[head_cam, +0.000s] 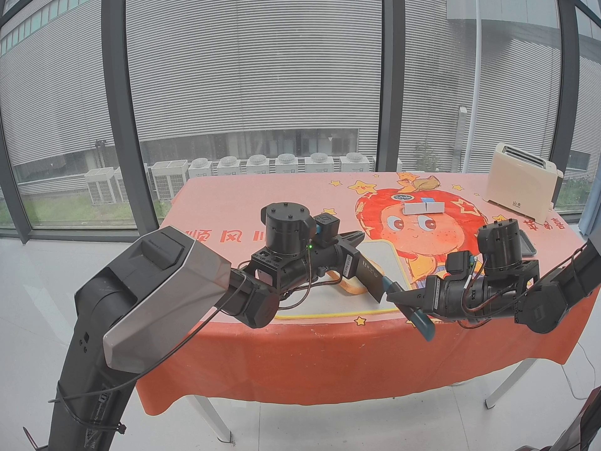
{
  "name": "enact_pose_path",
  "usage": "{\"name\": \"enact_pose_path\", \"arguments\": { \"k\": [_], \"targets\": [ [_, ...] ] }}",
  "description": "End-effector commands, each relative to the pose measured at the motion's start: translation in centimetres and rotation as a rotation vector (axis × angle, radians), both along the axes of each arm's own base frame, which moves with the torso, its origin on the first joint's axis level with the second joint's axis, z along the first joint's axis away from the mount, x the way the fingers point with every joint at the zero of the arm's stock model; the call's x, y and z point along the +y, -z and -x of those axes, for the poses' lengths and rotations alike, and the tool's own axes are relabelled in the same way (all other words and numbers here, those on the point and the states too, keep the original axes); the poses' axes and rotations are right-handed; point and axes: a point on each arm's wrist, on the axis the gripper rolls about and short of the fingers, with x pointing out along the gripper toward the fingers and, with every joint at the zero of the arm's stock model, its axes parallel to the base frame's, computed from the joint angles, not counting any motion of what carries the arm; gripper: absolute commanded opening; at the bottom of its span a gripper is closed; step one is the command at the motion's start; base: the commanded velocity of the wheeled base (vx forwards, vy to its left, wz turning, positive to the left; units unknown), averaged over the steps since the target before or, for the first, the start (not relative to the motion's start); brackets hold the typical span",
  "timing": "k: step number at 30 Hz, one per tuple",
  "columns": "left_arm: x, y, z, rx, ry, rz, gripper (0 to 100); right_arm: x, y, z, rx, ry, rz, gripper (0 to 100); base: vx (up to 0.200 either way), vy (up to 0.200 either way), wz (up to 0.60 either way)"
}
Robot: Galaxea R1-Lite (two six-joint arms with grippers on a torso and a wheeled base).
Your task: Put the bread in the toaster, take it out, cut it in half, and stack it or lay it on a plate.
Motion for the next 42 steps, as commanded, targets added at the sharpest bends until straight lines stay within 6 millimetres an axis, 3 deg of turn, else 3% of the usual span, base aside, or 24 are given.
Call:
{"name": "enact_pose_path", "arguments": {
  "k": [1, 8, 19, 27, 30, 42],
  "targets": [
    [-0.1, 1.9, -0.1, 0.036, 0.0, -0.025, 0, -0.1, -1.4, 0.4, -0.042, -0.007, -0.021, 0, 0.0, 0.0, 0.0],
    [-0.1, 1.9, -0.2, 0.035, -0.002, -0.024, 0, -0.2, -2.4, 0.8, -0.069, -0.009, -0.036, 0, 0.0, 0.0, 0.0],
    [-0.2, 1.1, -0.2, 0.018, 0.0, -0.013, 0, 0.0, 0.3, 0.2, 0.009, -0.01, 0.002, 0, 0.0, 0.0, 0.0],
    [0.0, -2.4, 0.1, -0.038, 0.001, 0.025, 0, 0.1, 0.7, 0.1, 0.023, -0.014, 0.009, 0, 0.0, 0.0, 0.0],
    [0.0, -2.5, 0.2, -0.038, 0.001, 0.025, 0, 0.1, 0.7, 0.1, 0.023, -0.014, 0.009, 0, 0.0, 0.0, 0.0],
    [-0.1, 2.1, -0.3, 0.037, -0.003, -0.026, 0, 0.0, -1.0, 0.3, -0.031, -0.01, -0.016, 0, 0.0, 0.0, 0.0]
  ]
}}
